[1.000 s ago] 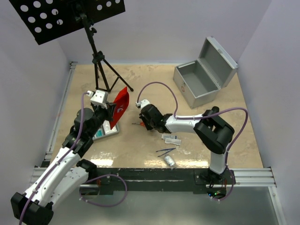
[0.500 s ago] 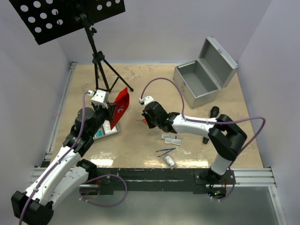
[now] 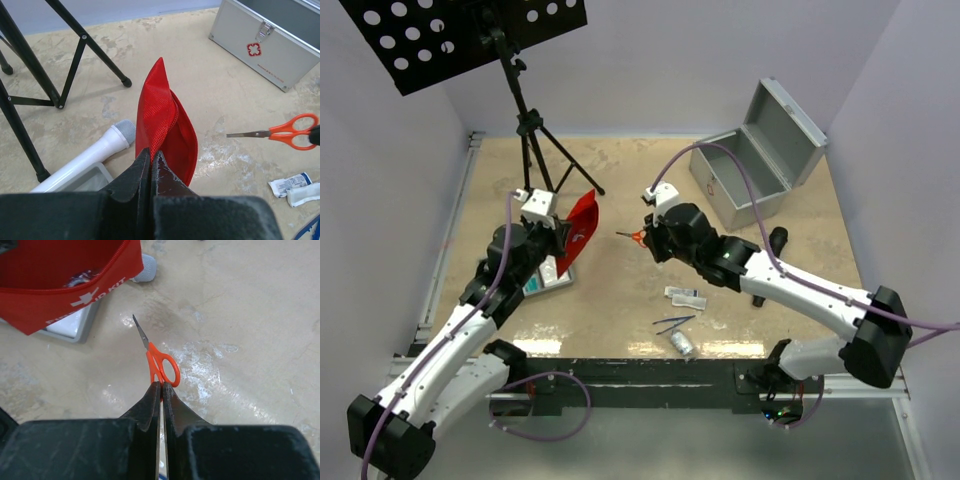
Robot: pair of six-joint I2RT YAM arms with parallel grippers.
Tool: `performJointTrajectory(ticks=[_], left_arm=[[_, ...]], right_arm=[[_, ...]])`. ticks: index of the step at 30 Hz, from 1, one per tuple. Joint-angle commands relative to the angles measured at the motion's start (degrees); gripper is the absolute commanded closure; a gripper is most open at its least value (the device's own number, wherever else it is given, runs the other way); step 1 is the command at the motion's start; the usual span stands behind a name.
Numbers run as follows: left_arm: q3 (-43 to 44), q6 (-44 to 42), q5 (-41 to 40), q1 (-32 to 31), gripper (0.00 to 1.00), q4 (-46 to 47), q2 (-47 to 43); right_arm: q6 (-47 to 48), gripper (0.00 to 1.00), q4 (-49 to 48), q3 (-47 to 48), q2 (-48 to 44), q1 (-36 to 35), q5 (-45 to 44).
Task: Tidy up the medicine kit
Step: Pick up the scissors from the center of the board, then place the scissors in the medicine pouch.
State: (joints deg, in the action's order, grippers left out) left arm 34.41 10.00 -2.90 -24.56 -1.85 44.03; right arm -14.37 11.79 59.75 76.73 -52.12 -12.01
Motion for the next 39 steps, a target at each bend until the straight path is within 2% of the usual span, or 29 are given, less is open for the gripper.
performJointTrajectory(ticks=[1,8,21,32,39], left_arm=[[2.7,-0.6,2.6,-0.3,1.0,2.2,1.2],[2.1,-1.4,12.9,-0.3,1.0,4.4,3.0],[1.3,-4.4,24.2,-0.3,1.0,6.8,3.8],[-3.4,-6.0,30.6,-0.6,1.0,11.5,-0.3],[-4.2,-6.6,31.6,-0.7,1.0,12.4,-1.4]], right_arm=[[1.5,1.0,3.1,3.4,-5.4,-0.4,4.0],[4.6,1.0,6.3,6.6,-8.1,-0.5,9.8],[11.0,1.0,10.3,12.1,-2.7,-0.6,11.8],[12.2,1.0,10.9,13.9,0.3,-0.7,14.9],[12.5,1.0,11.8,14.3,1.1,-0.7,19.8]])
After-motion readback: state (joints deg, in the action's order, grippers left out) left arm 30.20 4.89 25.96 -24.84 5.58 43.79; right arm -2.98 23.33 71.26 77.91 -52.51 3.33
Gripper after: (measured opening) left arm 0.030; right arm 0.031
